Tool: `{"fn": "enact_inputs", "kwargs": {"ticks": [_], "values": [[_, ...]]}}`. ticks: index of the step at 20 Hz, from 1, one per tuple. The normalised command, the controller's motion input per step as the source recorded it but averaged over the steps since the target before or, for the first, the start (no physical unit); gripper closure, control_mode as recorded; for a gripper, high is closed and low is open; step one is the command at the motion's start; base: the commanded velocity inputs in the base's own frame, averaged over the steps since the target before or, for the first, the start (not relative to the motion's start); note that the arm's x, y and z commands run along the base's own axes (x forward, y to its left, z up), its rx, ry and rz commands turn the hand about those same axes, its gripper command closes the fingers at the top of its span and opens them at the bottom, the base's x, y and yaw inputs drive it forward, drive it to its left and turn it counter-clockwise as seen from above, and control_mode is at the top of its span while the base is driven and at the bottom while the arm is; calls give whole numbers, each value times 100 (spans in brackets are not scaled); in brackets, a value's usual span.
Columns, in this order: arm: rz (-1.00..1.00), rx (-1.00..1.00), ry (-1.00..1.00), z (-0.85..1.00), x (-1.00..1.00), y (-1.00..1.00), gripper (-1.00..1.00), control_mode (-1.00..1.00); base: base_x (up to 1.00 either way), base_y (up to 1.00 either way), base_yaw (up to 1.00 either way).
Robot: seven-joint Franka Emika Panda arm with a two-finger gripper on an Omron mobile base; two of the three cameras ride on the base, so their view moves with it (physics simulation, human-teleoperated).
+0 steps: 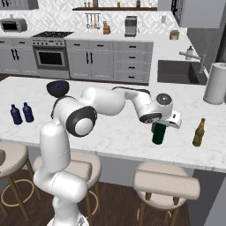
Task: Move the plastic bottles in the middle to the plastics group, and the glass bottles in the middle to the glass group.
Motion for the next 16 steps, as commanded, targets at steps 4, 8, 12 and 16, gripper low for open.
{"fn": "enact_inputs", "kwargs": {"ticks": [4, 8, 12, 16], "values": [[0, -2, -2, 0, 0, 0, 100, -100, 0, 0, 0], [0, -3, -8, 0, 5, 0, 100, -100, 0, 0, 0], [0, -3, -5, -1, 2, 0, 100, -100, 0, 0, 0], [0, -6, 0, -1, 0, 0, 100, -100, 0, 0, 0]]}}
